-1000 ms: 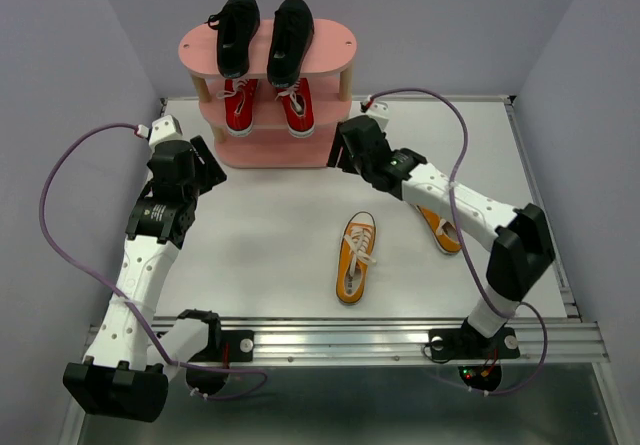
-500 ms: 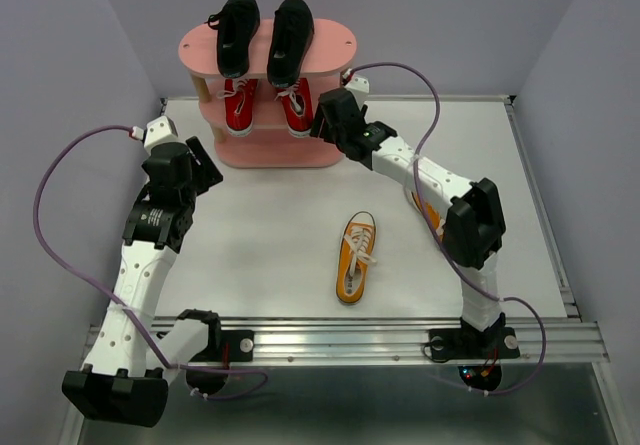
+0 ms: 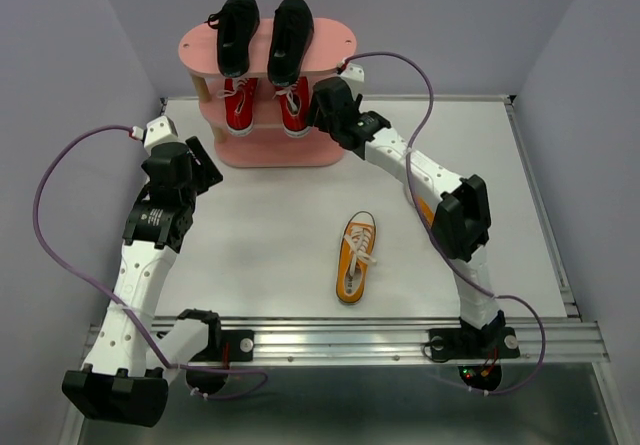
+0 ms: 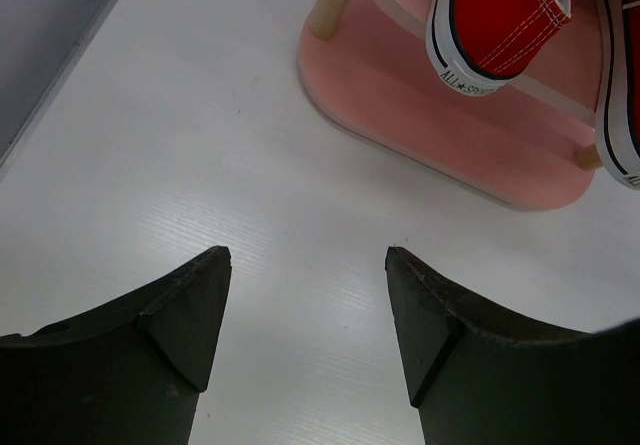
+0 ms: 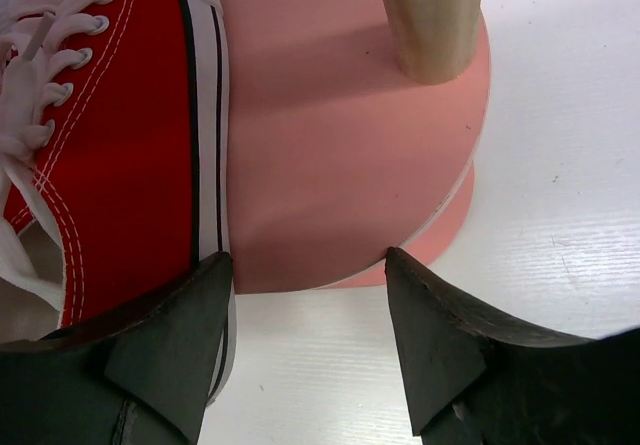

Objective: Place and organize the shoes onto the shoe shelf

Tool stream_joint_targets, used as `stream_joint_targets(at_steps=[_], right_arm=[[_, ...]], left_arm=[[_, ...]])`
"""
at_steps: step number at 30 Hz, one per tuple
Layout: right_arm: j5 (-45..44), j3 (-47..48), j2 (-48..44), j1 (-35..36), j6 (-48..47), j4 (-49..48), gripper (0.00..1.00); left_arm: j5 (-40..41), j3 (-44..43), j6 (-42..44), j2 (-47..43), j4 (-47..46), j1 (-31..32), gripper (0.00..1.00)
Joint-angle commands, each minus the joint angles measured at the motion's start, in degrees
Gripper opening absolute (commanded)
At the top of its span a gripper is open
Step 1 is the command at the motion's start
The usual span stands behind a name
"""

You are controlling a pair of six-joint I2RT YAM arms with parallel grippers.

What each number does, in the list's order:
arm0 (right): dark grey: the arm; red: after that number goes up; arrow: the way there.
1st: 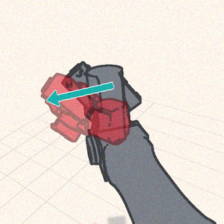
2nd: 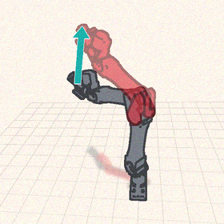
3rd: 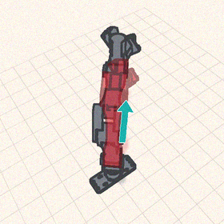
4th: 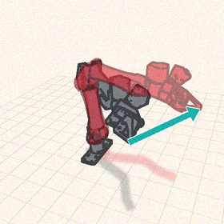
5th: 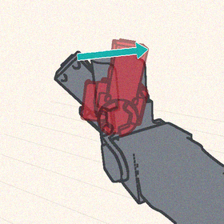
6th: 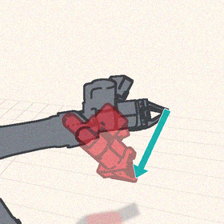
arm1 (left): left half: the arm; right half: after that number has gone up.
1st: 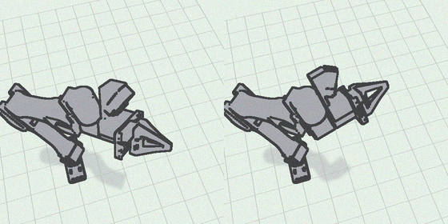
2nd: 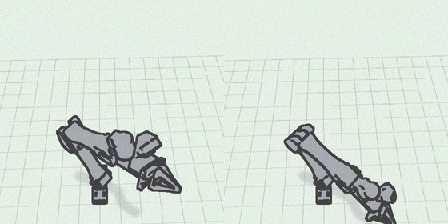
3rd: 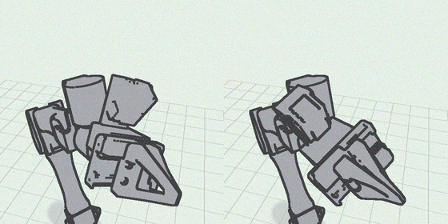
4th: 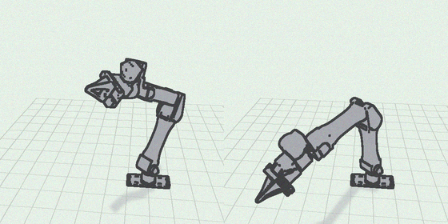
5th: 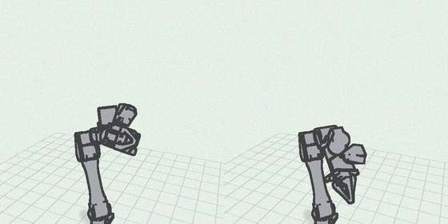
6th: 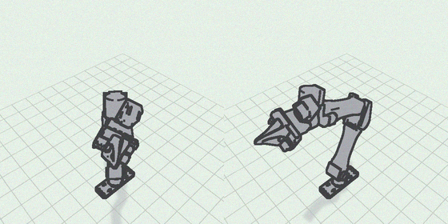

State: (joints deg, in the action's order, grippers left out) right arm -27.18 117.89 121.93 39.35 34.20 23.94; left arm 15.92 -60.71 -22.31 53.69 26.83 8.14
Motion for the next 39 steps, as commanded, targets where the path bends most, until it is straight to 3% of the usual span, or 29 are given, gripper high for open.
stream_joint_targets(at_steps=[1,9,13,18,22,28,34,39], right_arm=[[3.71,5.86,3.05,0.37,-0.01,-1.89,0.68],[-1.38,1.30,-1.60,0.37,0.35,-1.62,0.69],[-2.96,-4.77,-10.20,0.37,0.26,-1.71,0.72],[-5.16,-20.45,-22.94,0.37,0.70,-2.50,0.74],[-9.02,-34.45,-33.14,0.37,2.27,-0.84,0.76],[-6.59,-48.86,-42.91,-7.52,8.78,7.33,0.80],[-6.83,-53.02,-49.58,-14.56,8.17,9.71,0.86],[-7.19,-52.67,-51.53,-16.15,5.89,10.07,0.94]], left_arm=[[1.48,-0.90,0.95,-1.40,-0.64,-0.06,0.74],[0.69,0.15,0.77,-2.01,-0.72,-0.14,0.74],[-1.85,1.03,1.30,-2.19,-0.64,-0.06,0.74],[-5.37,4.97,1.91,-3.94,-0.90,2.48,0.72],[-5.29,7.88,-0.36,-4.56,-1.08,11.08,0.71],[-4.32,10.00,-6.78,1.93,-4.76,32.35,0.71],[-6.16,5.70,-7.49,15.64,-8.98,48.34,0.85],[-10.29,2.62,-7.58,26.35,-11.79,54.60,0.93]])
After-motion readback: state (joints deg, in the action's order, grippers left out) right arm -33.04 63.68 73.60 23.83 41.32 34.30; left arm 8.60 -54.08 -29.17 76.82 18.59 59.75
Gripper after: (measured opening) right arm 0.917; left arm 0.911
